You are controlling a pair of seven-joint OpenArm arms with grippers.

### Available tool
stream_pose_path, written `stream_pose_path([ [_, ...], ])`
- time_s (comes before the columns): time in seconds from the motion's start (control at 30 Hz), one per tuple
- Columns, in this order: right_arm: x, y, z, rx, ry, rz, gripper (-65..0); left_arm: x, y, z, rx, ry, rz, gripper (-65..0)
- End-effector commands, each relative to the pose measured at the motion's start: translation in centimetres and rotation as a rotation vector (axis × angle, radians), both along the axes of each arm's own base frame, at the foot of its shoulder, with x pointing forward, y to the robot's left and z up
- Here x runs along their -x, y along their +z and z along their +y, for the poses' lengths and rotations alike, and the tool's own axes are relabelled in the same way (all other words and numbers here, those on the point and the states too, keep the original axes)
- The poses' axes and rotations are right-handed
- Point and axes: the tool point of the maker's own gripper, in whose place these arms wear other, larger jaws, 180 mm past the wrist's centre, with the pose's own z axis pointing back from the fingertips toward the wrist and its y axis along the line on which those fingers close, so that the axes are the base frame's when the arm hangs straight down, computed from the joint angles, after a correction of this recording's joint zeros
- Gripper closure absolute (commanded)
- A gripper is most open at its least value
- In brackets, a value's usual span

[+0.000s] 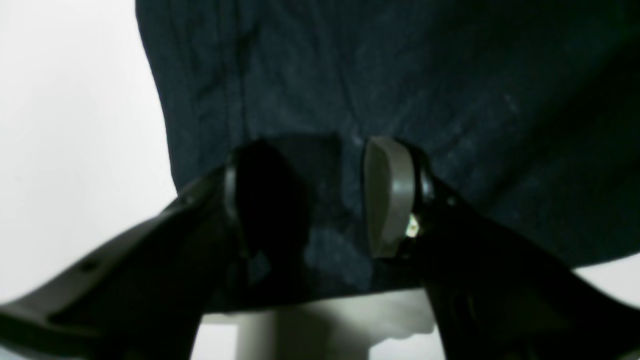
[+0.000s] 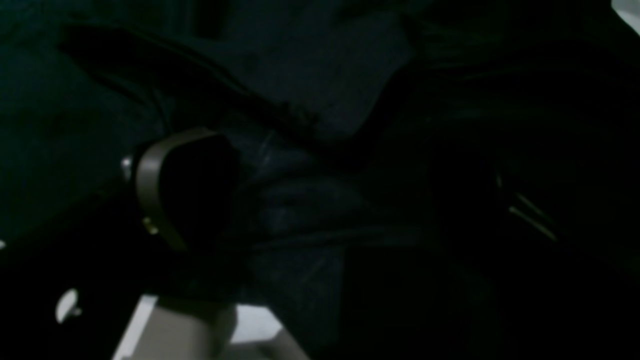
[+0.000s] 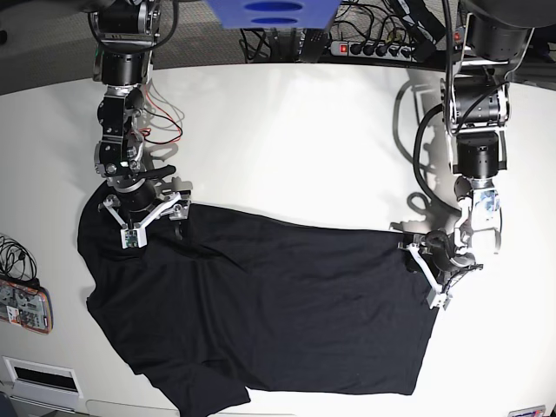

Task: Fold the T-shirt properly
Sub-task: 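Drag the held shirt edge back toward the robot with both grippers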

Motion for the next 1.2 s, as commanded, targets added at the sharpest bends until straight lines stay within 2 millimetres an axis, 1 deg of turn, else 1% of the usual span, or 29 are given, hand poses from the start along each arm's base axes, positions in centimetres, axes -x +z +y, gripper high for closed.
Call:
stream_pose_path([
  [0.0, 3.4, -3.5, -0.2, 0.051, 0.028, 0.196, -62.1, 1.9, -1.8, 1.0, -0.048, -0.004, 0.115, -28.5],
  [0.03, 3.4, -3.5, -0.2, 0.051, 0.028, 0.196, -62.1, 2.6, -2.7, 1.2, -0.061, -0.010, 0.146, -28.5],
  [0.07, 3.4, -3.5, -0.1, 0.050, 0.028, 0.196, -62.1, 2.8, -3.2, 1.4, -0.082, -0.015, 0.160, -28.5],
  [0.17, 3.4, -3.5, -0.1, 0.050, 0.028, 0.196, -62.1, 3.1, -4.1, 2.3, -0.121, 0.020, 0.161, -28.5],
  [0.2, 3.4, -3.5, -0.1, 0.050, 0.028, 0.196, -62.1, 3.0, -4.1, 2.4, -0.123, 0.027, 0.149, -28.5],
  [0.33, 3.4, -3.5, -0.1, 0.050, 0.028, 0.196, -62.1, 3.9, -4.9, 2.5, -0.125, 0.033, 0.160, -28.5],
  [0.63, 3.4, -3.5, -0.1, 0.050, 0.028, 0.196, -62.1, 4.3, -5.1, 2.5, -0.124, 0.034, 0.168, -28.5],
  [0.67, 3.4, -3.5, -0.1, 0.050, 0.028, 0.196, -62.1, 4.5, -5.3, 2.5, -0.124, 0.033, 0.172, -28.5],
  [0.7, 3.4, -3.5, -0.1, 0.050, 0.028, 0.198, -62.1, 5.2, -5.8, 2.5, -0.125, 0.035, 0.187, -28.5],
  [0.73, 3.4, -3.5, -0.1, 0.050, 0.028, 0.198, -62.1, 5.5, -6.0, 2.6, -0.129, 0.037, 0.188, -28.5],
  [0.9, 3.5, -3.6, -0.1, 0.050, 0.028, 0.199, -62.1, 7.1, -6.2, 2.5, -0.154, 0.017, 0.195, -28.5],
  [0.97, 3.6, -3.7, -0.2, 0.050, 0.028, 0.204, -62.1, 7.6, -5.8, 2.9, -0.160, 0.034, 0.200, -28.5],
  [1.0, 3.9, -3.9, -0.2, 0.051, 0.029, 0.214, -62.1, 7.9, -5.6, 3.3, -0.162, 0.048, 0.200, -28.5],
  [1.07, 5.4, -4.8, -0.2, 0.055, 0.031, 0.263, -62.1, 8.4, -5.0, 3.7, -0.170, 0.062, 0.194, -28.5],
  [1.13, 5.5, -4.3, -0.2, 0.065, 0.036, 0.261, -62.1, 9.0, -4.7, 3.9, -0.183, 0.062, 0.198, -28.5],
  [1.17, 5.3, -3.6, -0.2, 0.071, 0.039, 0.243, -62.1, 9.3, -4.6, 3.9, -0.189, 0.061, 0.201, -28.5],
])
